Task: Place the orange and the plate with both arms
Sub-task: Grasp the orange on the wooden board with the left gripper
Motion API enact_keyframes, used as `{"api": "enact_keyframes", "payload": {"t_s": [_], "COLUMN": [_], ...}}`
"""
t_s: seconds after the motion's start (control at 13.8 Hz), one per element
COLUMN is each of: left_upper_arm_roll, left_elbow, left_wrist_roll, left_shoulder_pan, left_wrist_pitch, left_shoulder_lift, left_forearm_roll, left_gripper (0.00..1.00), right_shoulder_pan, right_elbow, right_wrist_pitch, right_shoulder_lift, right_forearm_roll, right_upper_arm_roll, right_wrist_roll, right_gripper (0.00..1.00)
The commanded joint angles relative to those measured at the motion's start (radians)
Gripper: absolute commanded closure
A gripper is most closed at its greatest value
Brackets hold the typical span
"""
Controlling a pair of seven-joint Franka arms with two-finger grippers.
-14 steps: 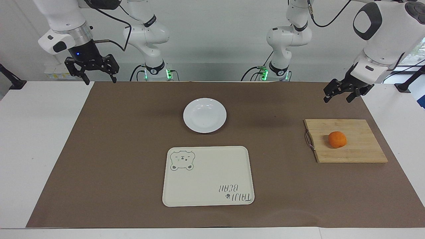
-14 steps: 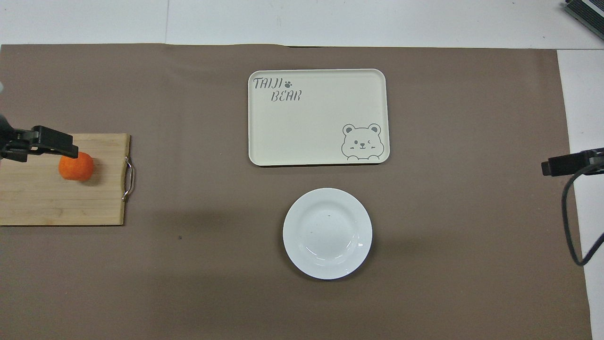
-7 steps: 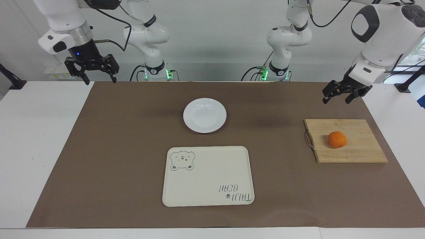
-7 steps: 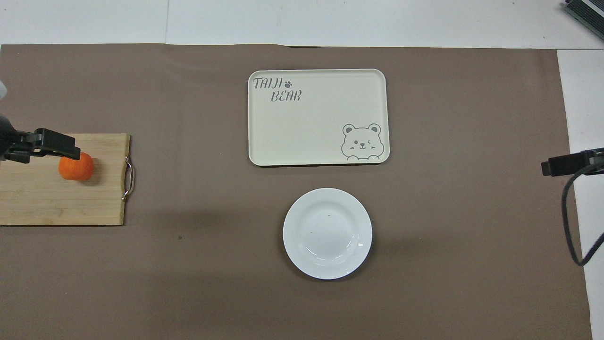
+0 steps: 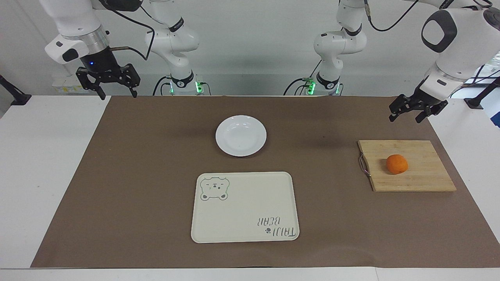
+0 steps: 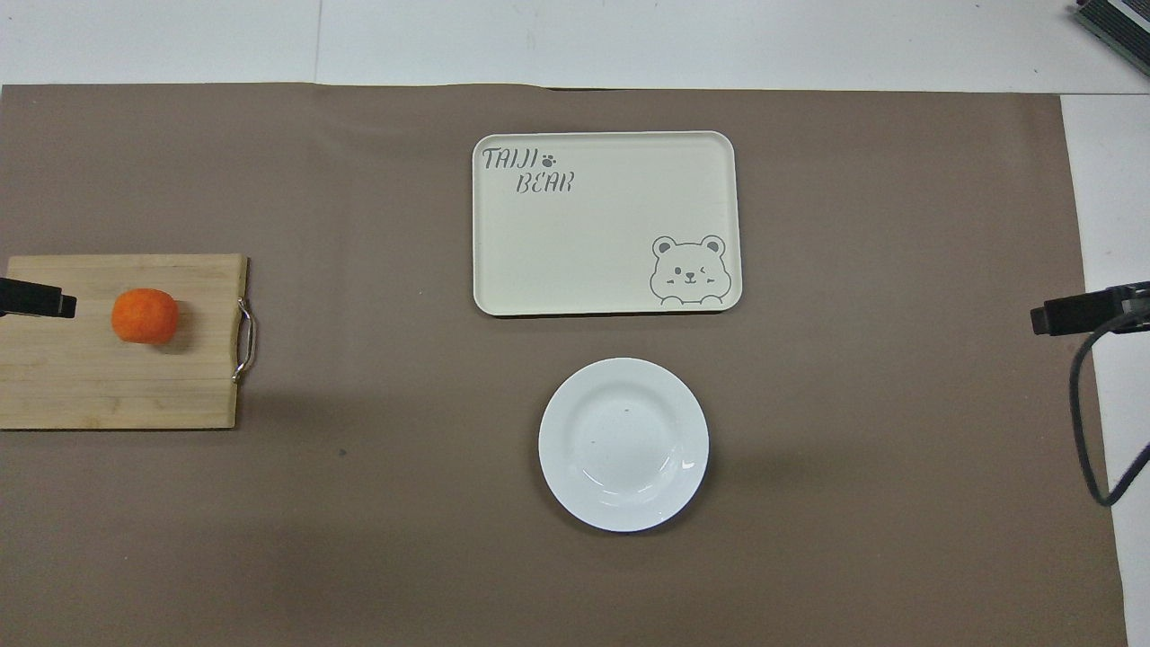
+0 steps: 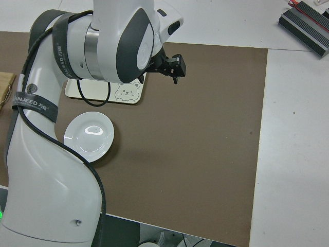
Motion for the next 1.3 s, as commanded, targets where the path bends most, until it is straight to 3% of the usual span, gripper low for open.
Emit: {"api": "enact_keyframes", "payload": {"t_s": [0.0,0.58,0.94,1.23], "left_upper_arm_roll": [-0.009,-0.009,-0.011,-0.011], "left_elbow": [-0.015,-0.018,-0.125,-0.145], "left_wrist_roll": [0.025,0.025,0.026,0.023], "left_shoulder_pan": [0.023,0.003,0.001,0.003], "left_wrist_pitch": [0.083,0.204,0.354,0.428], "left_shoulder_lift": [0.038,0.198,0.222,0.284], "left_forearm_roll": [0.016,0.028,0.028,0.028], "left_gripper": [0.00,0.00,0.00,0.00], "right_shoulder_pan": [-0.012,-0.012,-0.012,-0.012], "right_elbow": [-0.010,-0.010,-0.010,-0.010], "right_wrist_pitch": [-0.001,-0.001,-0.001,-0.001], "right_shoulder_lift": [-0.015,-0.015,-0.015,-0.015], "right_forearm_roll": [-0.009,-0.009,-0.009,-0.009], "right_upper_arm_roll": [0.012,0.012,0.011,0.011], "right_wrist_roll": [0.014,0.014,0.014,0.014], "right_gripper": [0.00,0.00,0.00,0.00]}}
